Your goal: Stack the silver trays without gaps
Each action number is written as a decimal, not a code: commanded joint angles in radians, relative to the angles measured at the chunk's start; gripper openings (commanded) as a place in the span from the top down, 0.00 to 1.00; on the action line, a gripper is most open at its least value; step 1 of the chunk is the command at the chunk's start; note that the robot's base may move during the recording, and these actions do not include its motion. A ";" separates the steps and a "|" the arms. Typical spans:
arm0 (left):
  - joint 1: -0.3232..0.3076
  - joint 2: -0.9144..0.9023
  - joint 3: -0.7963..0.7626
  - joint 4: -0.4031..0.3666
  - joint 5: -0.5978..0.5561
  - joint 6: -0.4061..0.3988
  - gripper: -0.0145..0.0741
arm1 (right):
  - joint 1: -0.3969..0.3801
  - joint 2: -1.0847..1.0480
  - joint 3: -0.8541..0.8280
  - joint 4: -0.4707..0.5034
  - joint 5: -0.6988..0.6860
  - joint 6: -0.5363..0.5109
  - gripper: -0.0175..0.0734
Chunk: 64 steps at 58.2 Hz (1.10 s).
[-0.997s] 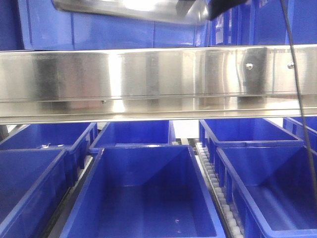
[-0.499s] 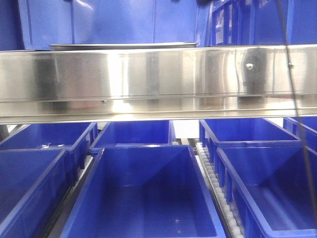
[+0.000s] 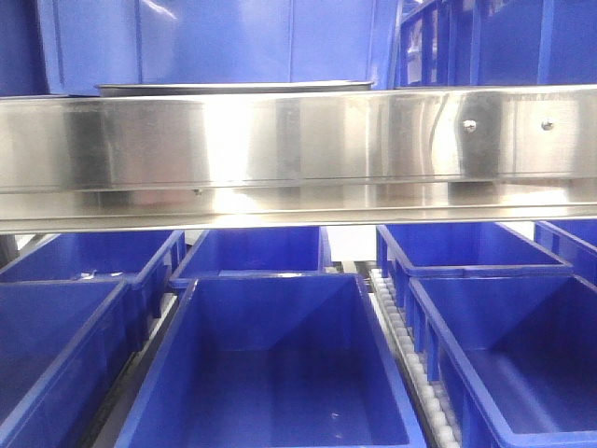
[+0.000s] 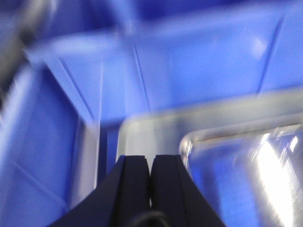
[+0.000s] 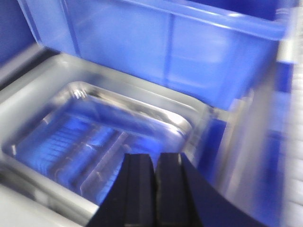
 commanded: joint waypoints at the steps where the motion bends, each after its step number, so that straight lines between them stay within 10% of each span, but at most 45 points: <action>1: 0.002 -0.081 0.057 -0.012 -0.083 -0.023 0.86 | -0.001 -0.091 0.061 -0.030 -0.028 -0.009 0.89; 38: 0.002 -0.990 0.932 -0.159 -0.496 -0.033 0.86 | -0.001 -0.994 0.855 0.040 -0.462 -0.009 0.89; 64: 0.002 -1.318 1.116 -0.158 -0.389 -0.033 0.86 | -0.001 -1.217 0.953 0.060 -0.444 -0.009 0.89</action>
